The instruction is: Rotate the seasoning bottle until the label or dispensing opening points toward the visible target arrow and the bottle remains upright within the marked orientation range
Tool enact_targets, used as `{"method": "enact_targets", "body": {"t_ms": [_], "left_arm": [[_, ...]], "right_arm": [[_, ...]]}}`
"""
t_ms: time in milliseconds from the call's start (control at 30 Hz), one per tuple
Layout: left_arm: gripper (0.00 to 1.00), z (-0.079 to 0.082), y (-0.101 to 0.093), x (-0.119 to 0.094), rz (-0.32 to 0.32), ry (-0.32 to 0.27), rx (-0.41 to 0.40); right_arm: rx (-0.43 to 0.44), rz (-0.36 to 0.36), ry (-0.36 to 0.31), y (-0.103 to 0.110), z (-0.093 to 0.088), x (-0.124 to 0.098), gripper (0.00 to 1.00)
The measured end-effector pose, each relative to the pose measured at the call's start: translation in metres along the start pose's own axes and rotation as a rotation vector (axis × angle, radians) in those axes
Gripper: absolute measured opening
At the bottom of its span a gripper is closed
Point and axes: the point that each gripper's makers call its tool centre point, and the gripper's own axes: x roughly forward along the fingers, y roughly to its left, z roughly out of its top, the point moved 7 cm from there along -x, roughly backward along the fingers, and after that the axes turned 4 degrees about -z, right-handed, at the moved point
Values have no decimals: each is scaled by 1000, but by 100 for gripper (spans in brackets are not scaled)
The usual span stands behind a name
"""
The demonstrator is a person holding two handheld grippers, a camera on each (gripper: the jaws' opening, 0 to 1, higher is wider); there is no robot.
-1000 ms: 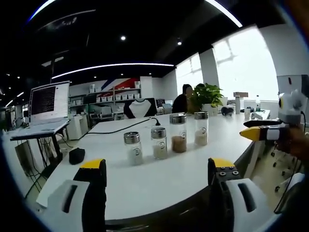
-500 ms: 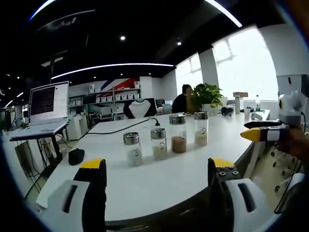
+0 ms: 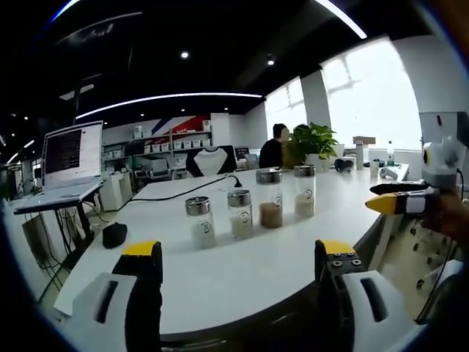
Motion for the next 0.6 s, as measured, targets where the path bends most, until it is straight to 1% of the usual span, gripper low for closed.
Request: {"method": "enact_targets", "body": {"t_ms": [600], "left_arm": [[90, -3, 1, 2, -4, 8, -5]], "right_arm": [[1, 3, 10, 1, -2, 1, 65]]}}
